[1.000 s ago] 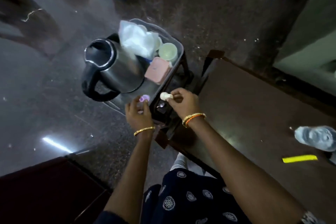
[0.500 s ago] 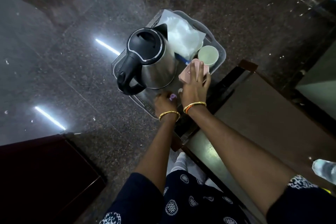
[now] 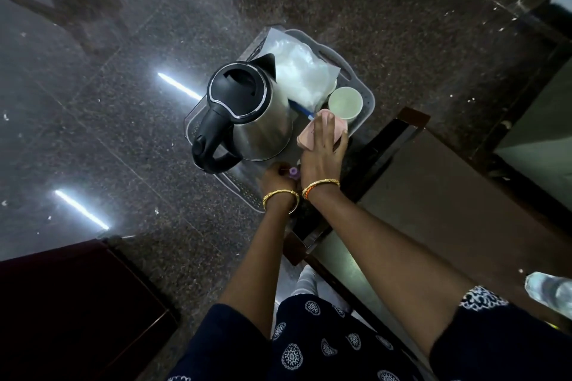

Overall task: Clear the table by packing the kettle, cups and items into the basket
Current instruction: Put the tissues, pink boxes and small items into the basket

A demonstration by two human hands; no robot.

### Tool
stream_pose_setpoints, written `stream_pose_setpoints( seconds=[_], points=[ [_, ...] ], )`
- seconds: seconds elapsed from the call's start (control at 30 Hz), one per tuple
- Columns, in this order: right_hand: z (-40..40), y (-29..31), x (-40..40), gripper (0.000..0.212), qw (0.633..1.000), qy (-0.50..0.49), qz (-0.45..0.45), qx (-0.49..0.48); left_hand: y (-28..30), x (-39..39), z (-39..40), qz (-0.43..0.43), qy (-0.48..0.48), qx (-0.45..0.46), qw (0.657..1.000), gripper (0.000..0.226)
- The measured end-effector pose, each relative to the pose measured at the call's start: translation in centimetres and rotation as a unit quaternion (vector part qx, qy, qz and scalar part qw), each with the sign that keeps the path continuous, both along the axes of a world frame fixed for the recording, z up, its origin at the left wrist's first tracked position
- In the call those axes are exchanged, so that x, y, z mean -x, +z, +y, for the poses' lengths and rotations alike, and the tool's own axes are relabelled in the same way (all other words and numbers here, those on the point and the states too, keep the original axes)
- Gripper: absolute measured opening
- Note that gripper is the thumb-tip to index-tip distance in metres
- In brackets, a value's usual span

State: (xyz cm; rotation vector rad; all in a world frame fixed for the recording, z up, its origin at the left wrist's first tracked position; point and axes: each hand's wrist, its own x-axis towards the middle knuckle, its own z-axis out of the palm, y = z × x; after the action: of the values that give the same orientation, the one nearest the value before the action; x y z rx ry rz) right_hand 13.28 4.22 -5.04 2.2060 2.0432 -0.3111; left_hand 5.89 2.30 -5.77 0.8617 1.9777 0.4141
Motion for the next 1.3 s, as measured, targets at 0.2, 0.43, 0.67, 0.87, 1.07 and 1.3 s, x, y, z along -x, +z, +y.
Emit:
stream_pose_setpoints(
  seconds=[0.2,0.43,0.67,0.87,1.07,1.3],
  points=[
    [-4.5,1.5,-2.6,0.013,0.969,-0.032,0.165,-0.181,1.2,-0.1,-1.6,0.082,-0.003,-0.052,0.995,0.026],
    [-15.8,1.6,-12.1,0.024,0.894,-0.261,0.276,-0.240,3.4,-6.9,-8.9,0.100,-0.078,-0.224,0.966,0.023],
    [-29.9,-0.8,-24.3,0.007,0.786,-0.549,0.261,-0.111,1.1,-19.4,-19.0,0.068,-0.516,-0.054,0.852,0.023],
    [-37.2,-4.9,-33.5,0.024,0.650,-0.704,0.286,0.008,-1.4,-28.8,-25.2,0.077,-0.635,0.110,0.761,0.031],
    [-39.0,-9.4,-39.7,0.043,0.616,-0.720,0.312,0.077,-4.5,-34.3,-28.4,0.082,-0.647,0.145,0.744,0.027],
    [-38.8,-10.3,-40.3,0.026,0.571,-0.757,0.312,0.066,-5.7,-35.6,-29.1,0.106,-0.621,0.153,0.762,0.028]
  ],
)
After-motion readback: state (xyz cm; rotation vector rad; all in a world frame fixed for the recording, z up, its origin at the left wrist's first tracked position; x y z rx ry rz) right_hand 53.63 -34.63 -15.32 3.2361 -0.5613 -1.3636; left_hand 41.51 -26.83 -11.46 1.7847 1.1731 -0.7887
